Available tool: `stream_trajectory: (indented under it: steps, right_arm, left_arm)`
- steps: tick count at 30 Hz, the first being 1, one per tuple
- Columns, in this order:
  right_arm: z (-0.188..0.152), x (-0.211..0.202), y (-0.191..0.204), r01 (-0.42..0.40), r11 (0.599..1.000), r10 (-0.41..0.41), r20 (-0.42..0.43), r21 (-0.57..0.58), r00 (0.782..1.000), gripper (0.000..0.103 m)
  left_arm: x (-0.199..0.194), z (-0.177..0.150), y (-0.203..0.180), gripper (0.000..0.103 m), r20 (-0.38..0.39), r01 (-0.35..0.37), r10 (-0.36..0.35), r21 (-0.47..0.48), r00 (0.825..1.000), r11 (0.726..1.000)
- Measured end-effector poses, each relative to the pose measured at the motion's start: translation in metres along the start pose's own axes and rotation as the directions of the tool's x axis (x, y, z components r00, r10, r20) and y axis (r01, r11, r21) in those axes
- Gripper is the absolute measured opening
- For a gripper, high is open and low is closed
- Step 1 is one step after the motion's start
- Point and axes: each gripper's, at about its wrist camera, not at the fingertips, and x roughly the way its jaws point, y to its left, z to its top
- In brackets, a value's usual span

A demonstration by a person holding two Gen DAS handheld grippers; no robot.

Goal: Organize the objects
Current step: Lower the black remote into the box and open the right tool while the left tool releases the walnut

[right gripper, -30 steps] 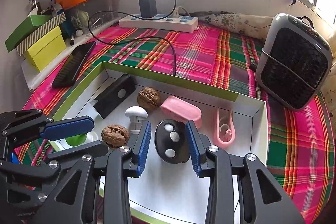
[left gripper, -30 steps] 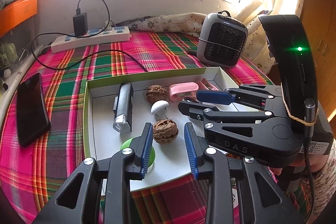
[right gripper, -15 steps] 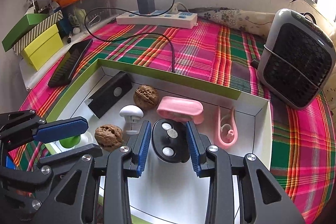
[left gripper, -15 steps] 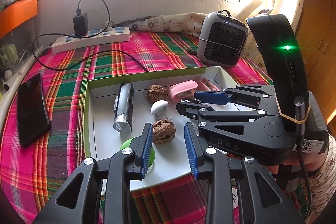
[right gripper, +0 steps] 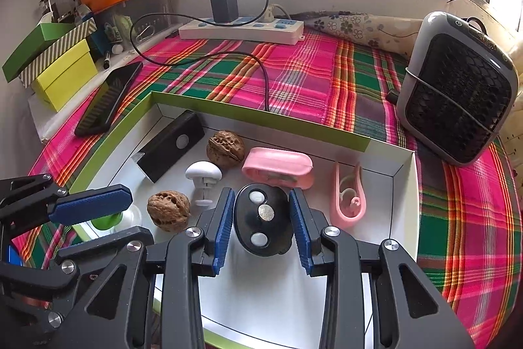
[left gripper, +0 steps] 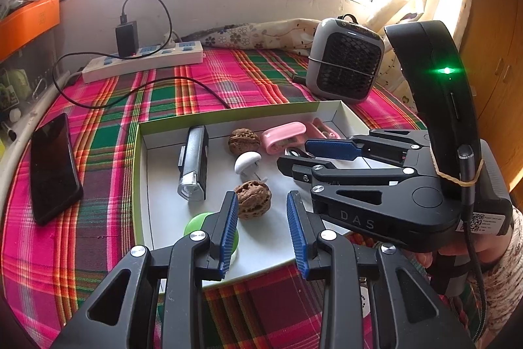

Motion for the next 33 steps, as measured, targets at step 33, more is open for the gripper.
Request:
stream_trajectory:
  steps: [33]
  right_arm:
    - [-0.03,-0.062,0.004,0.053,0.998,-0.055,0.13,0.015,0.99,0.055]
  left_arm:
    - [-0.039,-0.021,-0.009,0.029,0.028,-0.014,0.014,-0.01,1.0,1.0]
